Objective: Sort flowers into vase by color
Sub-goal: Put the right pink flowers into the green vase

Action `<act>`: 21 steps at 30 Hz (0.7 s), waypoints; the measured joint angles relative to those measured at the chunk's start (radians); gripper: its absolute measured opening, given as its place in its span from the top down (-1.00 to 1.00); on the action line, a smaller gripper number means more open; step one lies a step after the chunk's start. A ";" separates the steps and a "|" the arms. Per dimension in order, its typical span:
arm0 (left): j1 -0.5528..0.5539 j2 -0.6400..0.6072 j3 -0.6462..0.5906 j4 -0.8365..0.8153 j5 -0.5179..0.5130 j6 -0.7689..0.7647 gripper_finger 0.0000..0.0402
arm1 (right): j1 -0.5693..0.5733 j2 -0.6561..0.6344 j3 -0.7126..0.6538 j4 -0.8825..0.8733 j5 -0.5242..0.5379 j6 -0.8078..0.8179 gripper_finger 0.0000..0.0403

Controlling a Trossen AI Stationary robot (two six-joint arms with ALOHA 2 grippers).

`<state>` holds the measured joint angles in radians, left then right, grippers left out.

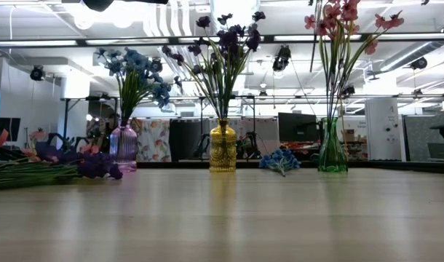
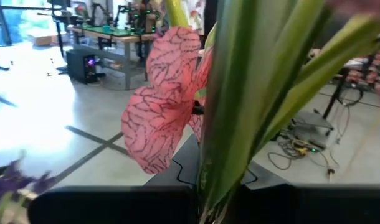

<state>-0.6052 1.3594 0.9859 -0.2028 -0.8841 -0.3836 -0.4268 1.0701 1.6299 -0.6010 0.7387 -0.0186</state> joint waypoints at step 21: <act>0.000 0.000 0.001 -0.001 0.001 -0.003 0.03 | -0.278 -0.032 -0.066 -0.126 -0.276 0.051 0.91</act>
<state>-0.6052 1.3594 0.9867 -0.2039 -0.8829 -0.3866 -0.7044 1.0379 1.5636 -0.7275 0.4624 0.0324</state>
